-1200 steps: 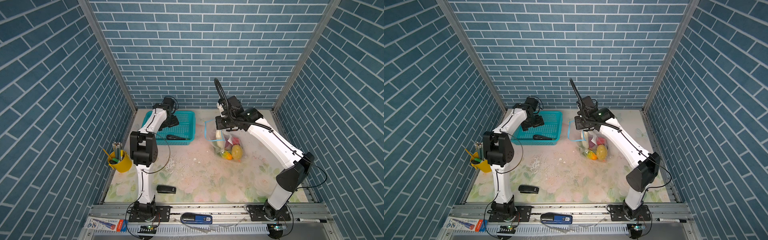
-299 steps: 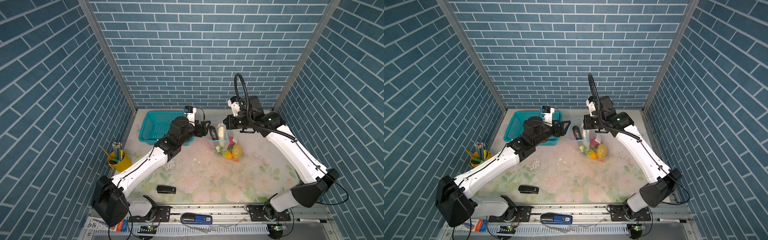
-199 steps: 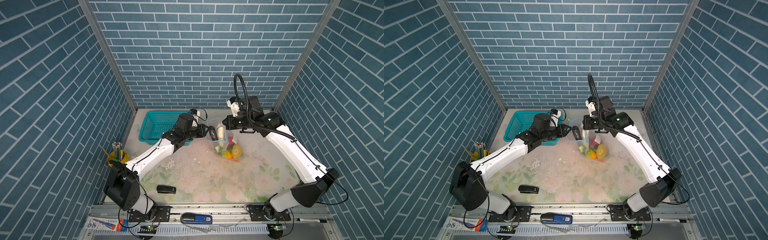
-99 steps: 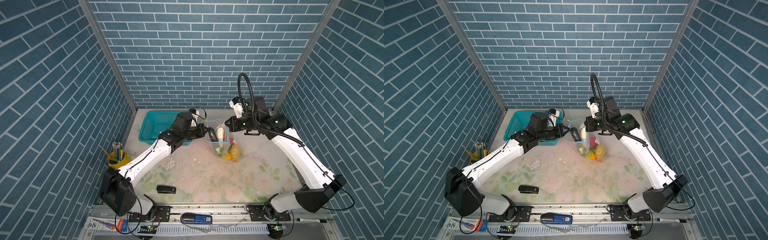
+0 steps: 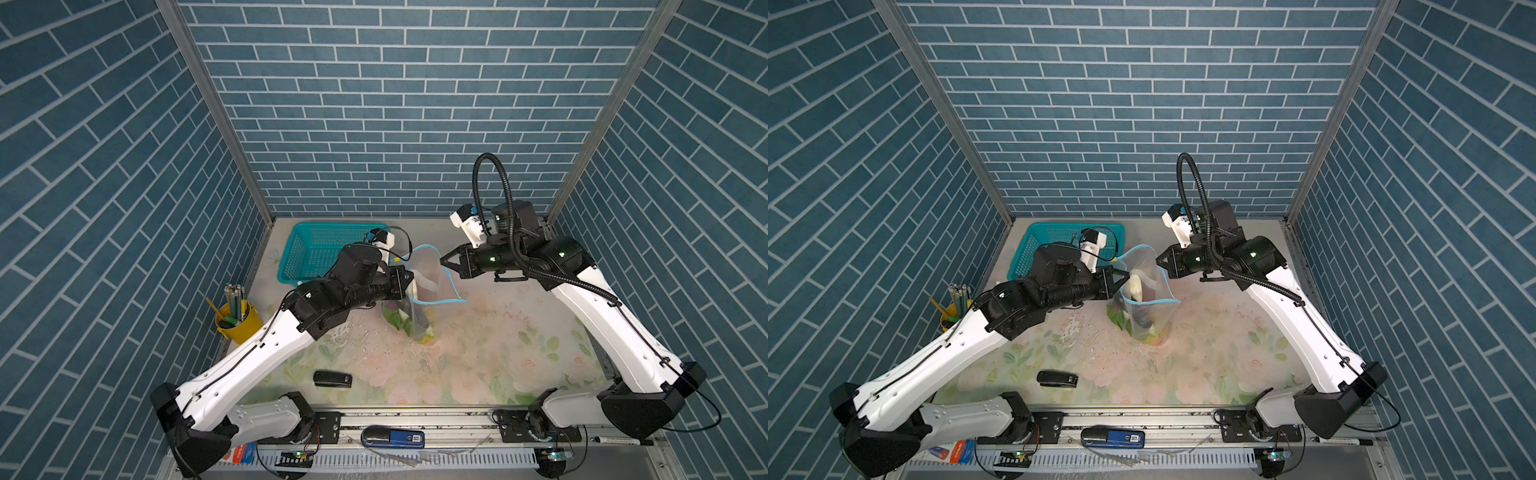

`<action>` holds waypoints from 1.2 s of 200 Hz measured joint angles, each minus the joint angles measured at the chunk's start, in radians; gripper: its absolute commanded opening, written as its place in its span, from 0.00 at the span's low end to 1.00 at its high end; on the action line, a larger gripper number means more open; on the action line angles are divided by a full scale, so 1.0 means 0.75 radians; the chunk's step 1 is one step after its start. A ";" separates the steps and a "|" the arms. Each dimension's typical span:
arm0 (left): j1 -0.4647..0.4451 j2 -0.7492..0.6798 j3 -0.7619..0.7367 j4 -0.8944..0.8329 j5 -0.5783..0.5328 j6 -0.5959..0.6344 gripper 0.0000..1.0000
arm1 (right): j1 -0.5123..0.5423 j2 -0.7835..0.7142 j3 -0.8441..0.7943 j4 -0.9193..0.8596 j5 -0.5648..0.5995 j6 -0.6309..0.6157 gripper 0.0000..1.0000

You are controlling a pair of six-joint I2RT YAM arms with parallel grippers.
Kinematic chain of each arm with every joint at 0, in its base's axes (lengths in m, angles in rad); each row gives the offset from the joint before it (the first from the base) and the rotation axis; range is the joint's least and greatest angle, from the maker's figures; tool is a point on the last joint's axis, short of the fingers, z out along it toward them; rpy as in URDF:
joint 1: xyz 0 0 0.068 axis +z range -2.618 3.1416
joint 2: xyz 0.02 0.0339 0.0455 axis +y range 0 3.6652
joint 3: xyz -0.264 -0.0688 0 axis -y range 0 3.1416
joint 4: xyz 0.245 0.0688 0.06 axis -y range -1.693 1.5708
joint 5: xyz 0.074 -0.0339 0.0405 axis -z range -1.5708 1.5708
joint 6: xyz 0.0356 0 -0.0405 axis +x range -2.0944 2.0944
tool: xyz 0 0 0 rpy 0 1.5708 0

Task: Place the food in the zip-top bag and seal the zipper
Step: 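Open the right gripper and draw it back from the bag zipper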

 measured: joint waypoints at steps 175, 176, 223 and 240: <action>-0.023 0.028 -0.046 0.006 -0.198 -0.023 0.00 | -0.049 -0.151 -0.209 0.203 -0.144 -0.298 0.79; -0.023 0.029 -0.046 0.008 -0.198 -0.023 0.00 | -0.049 -0.161 -0.220 0.209 -0.144 -0.300 0.79; -0.022 0.030 -0.046 0.039 -0.197 -0.023 0.00 | -0.048 -0.774 -0.824 0.529 -0.105 -0.492 0.93; -0.022 0.030 -0.046 0.045 -0.197 -0.023 0.00 | -0.048 -0.796 -0.904 0.613 -0.083 -0.534 0.93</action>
